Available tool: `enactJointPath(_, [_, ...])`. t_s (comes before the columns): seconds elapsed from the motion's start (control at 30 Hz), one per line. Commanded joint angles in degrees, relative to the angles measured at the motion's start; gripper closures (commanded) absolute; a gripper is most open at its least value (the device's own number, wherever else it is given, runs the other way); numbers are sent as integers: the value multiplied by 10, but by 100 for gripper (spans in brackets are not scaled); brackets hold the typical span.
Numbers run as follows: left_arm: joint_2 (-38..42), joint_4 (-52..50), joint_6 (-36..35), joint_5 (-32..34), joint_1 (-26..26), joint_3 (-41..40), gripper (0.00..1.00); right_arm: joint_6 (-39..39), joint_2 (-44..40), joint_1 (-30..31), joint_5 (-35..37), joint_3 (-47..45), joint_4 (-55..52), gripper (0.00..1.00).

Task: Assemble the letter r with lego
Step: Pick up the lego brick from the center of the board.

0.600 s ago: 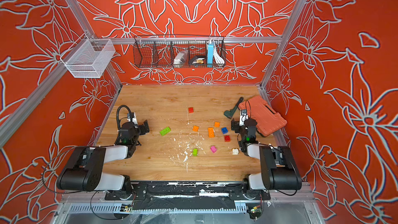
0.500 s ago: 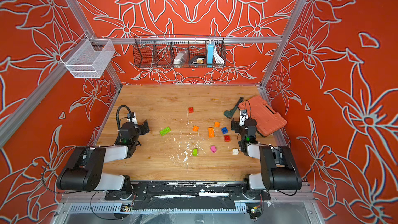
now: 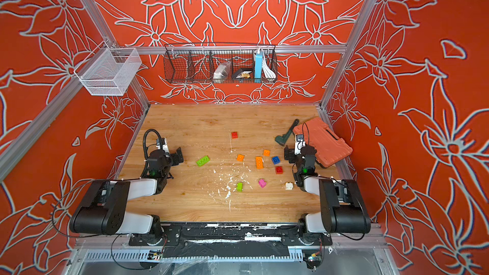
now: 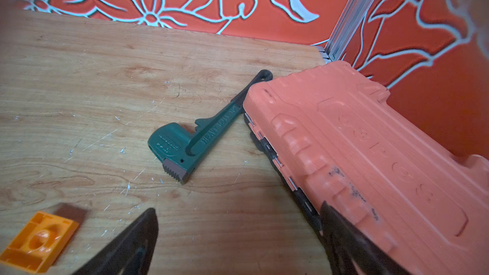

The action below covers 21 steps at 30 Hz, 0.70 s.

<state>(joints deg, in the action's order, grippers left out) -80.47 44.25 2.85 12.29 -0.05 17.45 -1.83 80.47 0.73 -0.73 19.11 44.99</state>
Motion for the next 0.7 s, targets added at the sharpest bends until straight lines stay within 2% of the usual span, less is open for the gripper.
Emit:
enactJointPath(0.0, [28,8,-1,33,-15,-11,1,2,-10,-2,-13,-4,-10,3])
enactJointPath(0.1, [89,-51,-8,80,-40,-6,1,3,-49,-1,-13,-13,-25,3])
enactJointPath(0.23, [186,-185,2,135,-94,26,1,20,-147,1,-16,16,-170,3])
enactJointPath(0.3, [218,-233,17,168,-120,48,1,56,-191,7,8,24,-209,3])
enactJointPath(0.37, [257,-289,52,144,-129,74,1,115,-225,8,24,37,-239,3])
enactJointPath(0.4, [271,-327,91,136,-130,91,1,144,-238,8,19,50,-267,3])
enactJointPath(0.53, [281,-527,252,141,-138,183,1,229,-249,20,-42,123,-366,3])
enactJointPath(0.67, [269,-644,315,69,-176,233,1,254,-243,86,-82,160,-401,3])
